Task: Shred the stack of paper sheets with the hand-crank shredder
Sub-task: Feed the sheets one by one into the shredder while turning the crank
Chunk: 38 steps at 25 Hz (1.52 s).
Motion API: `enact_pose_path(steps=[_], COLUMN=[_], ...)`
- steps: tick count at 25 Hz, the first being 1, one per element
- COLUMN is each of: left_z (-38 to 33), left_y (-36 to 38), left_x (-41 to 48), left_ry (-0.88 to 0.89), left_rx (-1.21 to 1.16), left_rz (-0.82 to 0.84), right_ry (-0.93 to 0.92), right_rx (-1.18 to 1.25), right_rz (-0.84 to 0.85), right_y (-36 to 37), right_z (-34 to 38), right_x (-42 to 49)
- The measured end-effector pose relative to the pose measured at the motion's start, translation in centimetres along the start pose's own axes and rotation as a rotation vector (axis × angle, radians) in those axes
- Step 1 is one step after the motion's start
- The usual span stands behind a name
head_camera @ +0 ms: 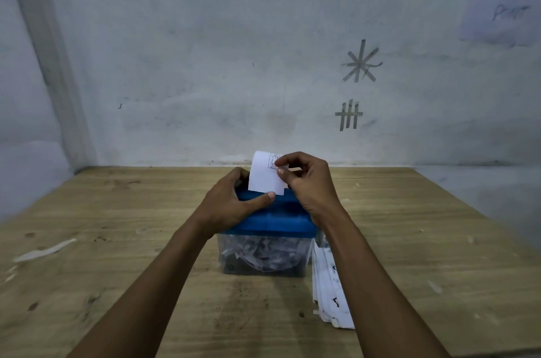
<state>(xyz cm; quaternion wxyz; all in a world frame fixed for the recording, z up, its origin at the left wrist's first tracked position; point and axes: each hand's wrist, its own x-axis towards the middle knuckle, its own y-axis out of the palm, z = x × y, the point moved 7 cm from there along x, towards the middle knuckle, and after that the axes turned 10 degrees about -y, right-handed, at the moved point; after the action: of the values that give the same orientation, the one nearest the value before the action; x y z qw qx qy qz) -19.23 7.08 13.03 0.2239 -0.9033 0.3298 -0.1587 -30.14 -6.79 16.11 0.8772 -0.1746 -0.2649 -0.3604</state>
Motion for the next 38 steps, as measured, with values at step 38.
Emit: enact_pose_path(steps=[38], left_z=[-0.1], left_y=[-0.4], left_x=[-0.6], left_ry=[0.039], left_rx=[-0.157], left_rz=[-0.246], right_ry=[0.088], right_rx=[-0.927], right_rz=[0.052], right_y=[-3.9], right_z=[1.1], right_x=[-6.1])
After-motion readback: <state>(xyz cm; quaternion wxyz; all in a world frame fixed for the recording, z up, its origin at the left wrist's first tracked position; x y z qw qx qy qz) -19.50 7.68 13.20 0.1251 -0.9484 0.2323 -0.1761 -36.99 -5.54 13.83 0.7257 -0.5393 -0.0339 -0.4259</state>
